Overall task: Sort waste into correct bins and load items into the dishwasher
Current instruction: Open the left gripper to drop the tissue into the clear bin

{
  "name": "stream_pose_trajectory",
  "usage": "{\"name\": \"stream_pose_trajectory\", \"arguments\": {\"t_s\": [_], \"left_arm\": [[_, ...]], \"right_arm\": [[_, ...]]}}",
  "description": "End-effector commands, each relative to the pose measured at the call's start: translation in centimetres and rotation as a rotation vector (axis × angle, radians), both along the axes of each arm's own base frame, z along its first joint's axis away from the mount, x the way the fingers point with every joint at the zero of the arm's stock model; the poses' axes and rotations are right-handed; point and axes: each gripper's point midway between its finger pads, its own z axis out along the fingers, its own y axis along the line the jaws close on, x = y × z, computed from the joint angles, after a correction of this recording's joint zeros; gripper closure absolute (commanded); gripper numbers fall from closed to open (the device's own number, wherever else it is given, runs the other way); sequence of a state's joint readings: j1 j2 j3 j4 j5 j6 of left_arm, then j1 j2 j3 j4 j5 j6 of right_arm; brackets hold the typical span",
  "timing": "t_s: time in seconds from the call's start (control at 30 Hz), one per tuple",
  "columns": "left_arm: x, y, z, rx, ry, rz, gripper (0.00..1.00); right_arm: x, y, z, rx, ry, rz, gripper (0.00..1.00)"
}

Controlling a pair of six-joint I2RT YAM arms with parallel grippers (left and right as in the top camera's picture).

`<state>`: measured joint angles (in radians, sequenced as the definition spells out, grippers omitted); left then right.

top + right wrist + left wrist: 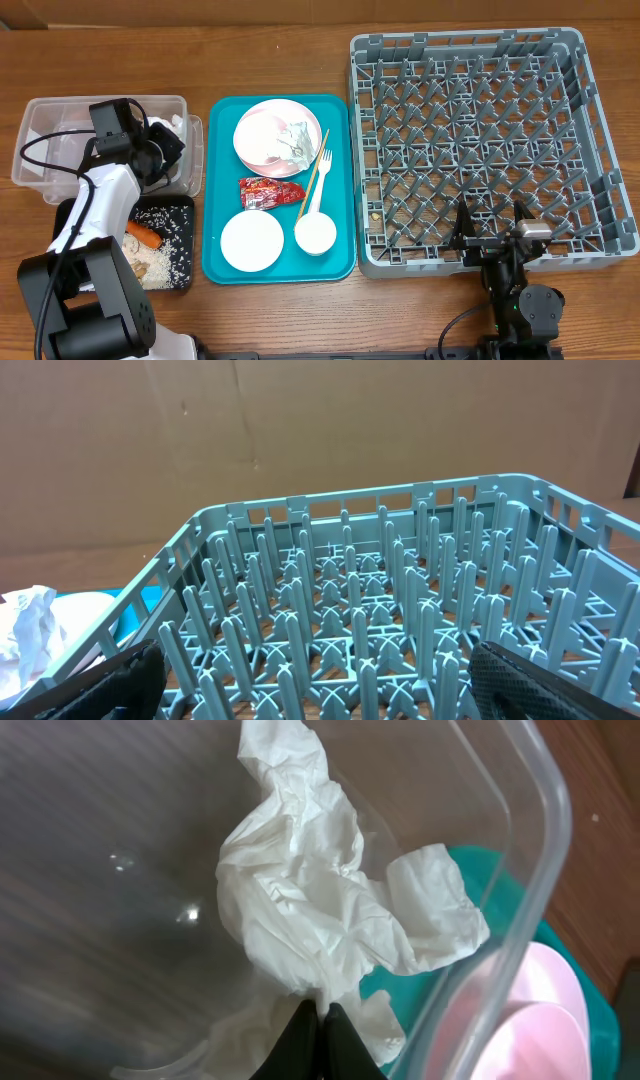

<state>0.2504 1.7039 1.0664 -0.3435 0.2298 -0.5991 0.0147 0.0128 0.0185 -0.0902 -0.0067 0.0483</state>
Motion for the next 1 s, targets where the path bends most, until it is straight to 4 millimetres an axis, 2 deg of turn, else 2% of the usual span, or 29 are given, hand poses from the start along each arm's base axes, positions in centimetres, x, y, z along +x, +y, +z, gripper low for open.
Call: {"name": "stream_pose_trajectory", "arguments": {"t_s": [0.0,0.37,0.63,0.73,0.97], "left_arm": [[0.0,-1.6,0.0,-0.041,-0.019,-0.097,0.96],[0.1,-3.3,0.6,-0.053,-0.065,-0.250,0.96],[0.1,-3.6,0.7,-0.059,-0.072,-0.269,0.96],[-0.1,-2.8,0.6,-0.035,-0.067,-0.269,0.96],[-1.9,1.0,-0.1,-0.061,-0.013,-0.166,0.96]], "right_arm": [[0.0,-0.1,-0.2,-0.003,-0.005,-0.006,0.00],[0.0,-0.1,-0.1,-0.003,-0.005,-0.006,0.00],[0.0,-0.1,-0.1,-0.003,-0.005,-0.006,0.00],[0.0,-0.1,-0.1,-0.003,-0.005,-0.006,0.00],[0.0,-0.1,-0.2,-0.003,-0.005,-0.006,0.00]]}}
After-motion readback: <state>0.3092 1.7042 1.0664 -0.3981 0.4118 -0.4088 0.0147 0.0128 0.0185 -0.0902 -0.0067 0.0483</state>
